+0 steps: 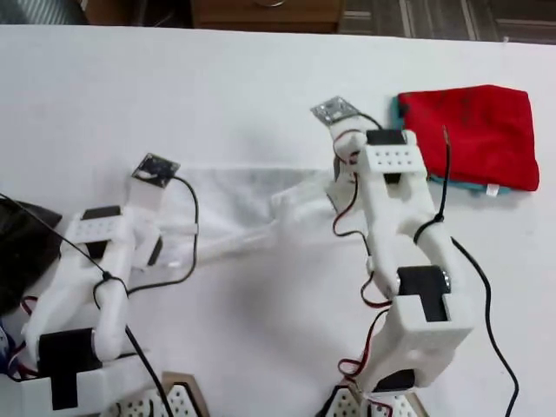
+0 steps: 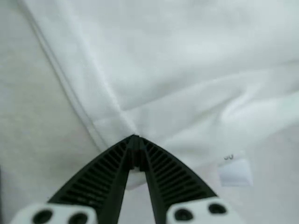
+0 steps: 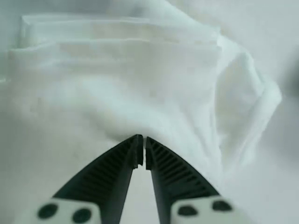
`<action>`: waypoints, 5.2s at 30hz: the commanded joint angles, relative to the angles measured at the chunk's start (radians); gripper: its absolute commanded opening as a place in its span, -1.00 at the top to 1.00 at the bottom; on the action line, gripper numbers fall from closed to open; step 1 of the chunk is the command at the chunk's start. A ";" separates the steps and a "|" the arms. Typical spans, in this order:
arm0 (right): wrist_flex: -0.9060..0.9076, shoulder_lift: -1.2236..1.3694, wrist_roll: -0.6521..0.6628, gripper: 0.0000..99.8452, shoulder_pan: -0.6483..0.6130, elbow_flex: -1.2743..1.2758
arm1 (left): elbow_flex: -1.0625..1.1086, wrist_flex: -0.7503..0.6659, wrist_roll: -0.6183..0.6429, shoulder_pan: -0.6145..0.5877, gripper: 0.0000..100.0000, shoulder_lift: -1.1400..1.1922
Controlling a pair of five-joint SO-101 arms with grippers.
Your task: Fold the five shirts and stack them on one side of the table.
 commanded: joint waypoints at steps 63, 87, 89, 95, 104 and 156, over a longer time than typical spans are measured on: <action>-0.599 -0.874 0.046 0.96 0.372 1.155 | -0.007 0.015 0.006 0.029 0.94 -0.023; -0.599 -0.868 0.044 0.96 0.371 1.155 | -0.510 0.328 0.361 -0.026 0.57 -0.012; -0.599 -0.868 0.043 0.96 0.371 1.155 | -0.452 0.227 0.419 -0.023 0.56 -0.011; -0.601 -0.868 -0.017 0.96 0.372 1.154 | -0.437 0.120 0.512 -0.023 0.51 0.129; -0.601 -0.868 -0.017 0.96 0.372 1.154 | -0.805 0.336 0.551 -0.051 0.51 0.511; -0.601 -0.868 -0.020 0.96 0.374 1.152 | -1.040 0.549 0.376 -0.052 0.24 0.727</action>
